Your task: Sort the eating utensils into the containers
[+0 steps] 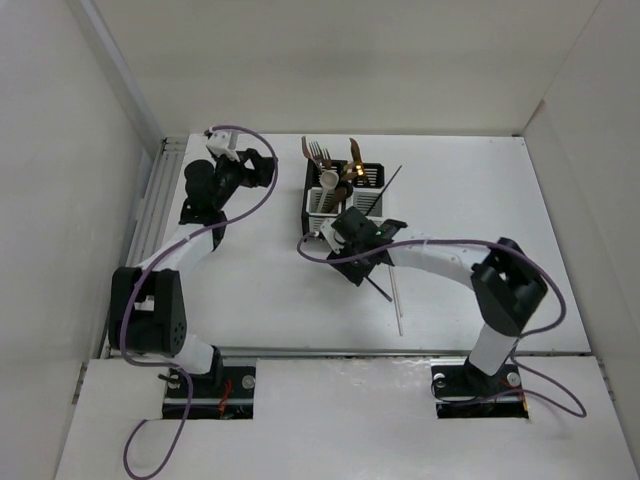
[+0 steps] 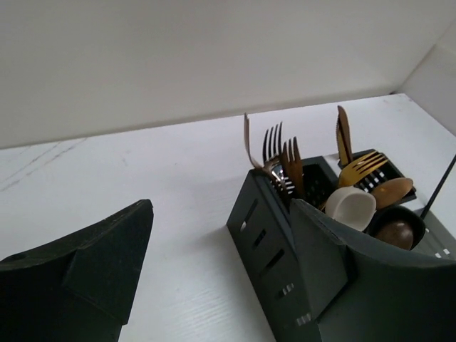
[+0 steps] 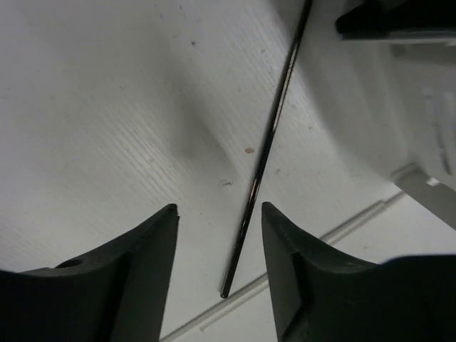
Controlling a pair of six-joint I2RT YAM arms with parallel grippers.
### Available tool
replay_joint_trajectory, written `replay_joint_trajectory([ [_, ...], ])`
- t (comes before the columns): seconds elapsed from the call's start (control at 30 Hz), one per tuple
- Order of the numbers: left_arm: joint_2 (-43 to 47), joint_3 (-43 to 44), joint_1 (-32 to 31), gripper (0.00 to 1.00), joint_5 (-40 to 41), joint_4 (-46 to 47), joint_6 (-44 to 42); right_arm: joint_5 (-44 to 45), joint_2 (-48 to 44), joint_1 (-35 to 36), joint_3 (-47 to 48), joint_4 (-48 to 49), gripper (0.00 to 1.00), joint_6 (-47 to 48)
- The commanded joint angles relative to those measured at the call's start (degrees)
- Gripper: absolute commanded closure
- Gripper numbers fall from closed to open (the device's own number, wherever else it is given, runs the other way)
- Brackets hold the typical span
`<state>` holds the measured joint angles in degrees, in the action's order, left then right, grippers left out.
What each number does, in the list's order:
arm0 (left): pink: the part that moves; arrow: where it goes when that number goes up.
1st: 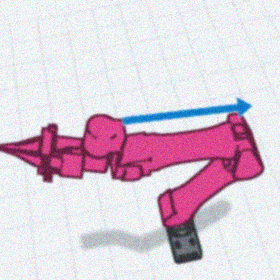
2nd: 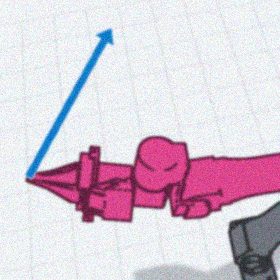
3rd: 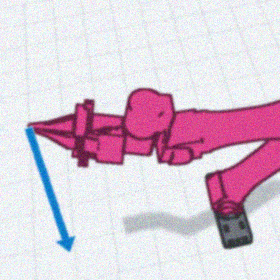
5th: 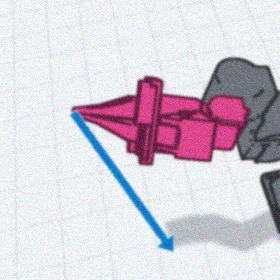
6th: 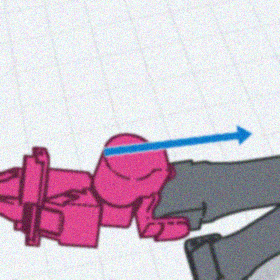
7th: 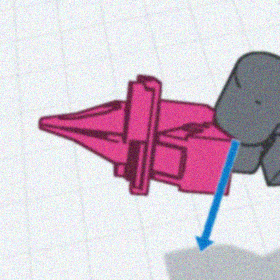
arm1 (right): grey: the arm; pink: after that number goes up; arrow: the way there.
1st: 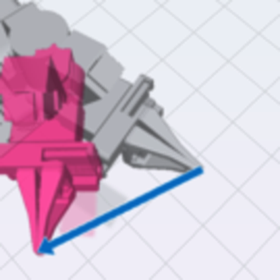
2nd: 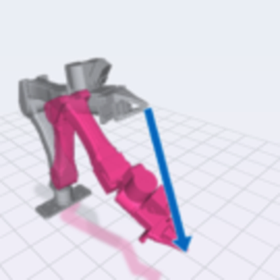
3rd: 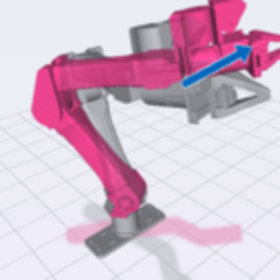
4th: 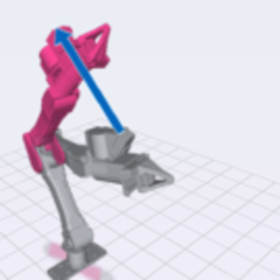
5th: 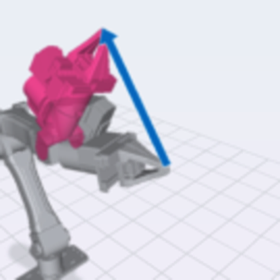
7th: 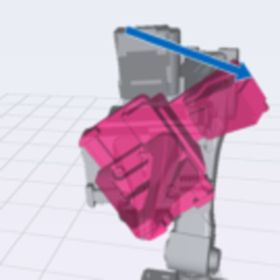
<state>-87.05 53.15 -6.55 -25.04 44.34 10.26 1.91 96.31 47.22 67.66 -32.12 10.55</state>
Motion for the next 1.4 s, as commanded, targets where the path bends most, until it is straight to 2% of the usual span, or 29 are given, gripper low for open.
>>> replay_joint_trajectory([
  [0.0,5.39,-2.87,0.48,0.25,5.43,-1.62,-1.12,0.72,5.98,-1.51,4.93,-4.96,0.47,-2.28],
  [0.27,14.09,-8.93,0.48,0.24,7.63,-4.61,-3.76,0.47,5.28,-2.75,-0.85,-1.46,0.43,-5.45],
  [0.6,17.61,-12.80,-1.36,0.20,10.00,-3.47,-7.80,-3.93,9.94,-4.50,-3.94,0.47,0.48,-7.03],
  [0.63,18.22,-12.80,-1.89,0.20,10.01,-3.47,-7.80,-4.54,9.95,-4.51,-4.55,1.09,0.50,-7.03],
  [0.67,18.23,-13.41,-1.89,0.20,10.01,-2.95,-7.80,-4.55,11.43,-4.51,-4.55,1.09,0.59,-7.03],
  [0.77,18.84,-13.94,-1.89,0.19,10.54,-2.94,-8.33,-4.03,14.24,-4.51,-3.15,0.22,0.74,-7.03],
  [0.87,19.37,-13.95,-1.89,0.18,11.58,-2.94,-8.86,-1.75,15.57,-2.76,-2.53,-1.10,0.86,-8.52],
  [0.9,19.37,-13.95,-1.89,0.18,11.59,-2.94,-8.86,-0.52,16.36,-2.05,-1.84,-1.63,1.00,-9.39],
  [1.1,19.89,-15.08,-2.41,0.16,12.12,-2.33,-8.86,1.87,15.49,4.27,-0.69,-1.63,1.00,-8.26],
  [1.37,20.51,-15.62,-2.42,0.16,13.34,-1.01,-8.86,0.38,5.67,6.83,3.36,-3.48,1.00,2.36],
])
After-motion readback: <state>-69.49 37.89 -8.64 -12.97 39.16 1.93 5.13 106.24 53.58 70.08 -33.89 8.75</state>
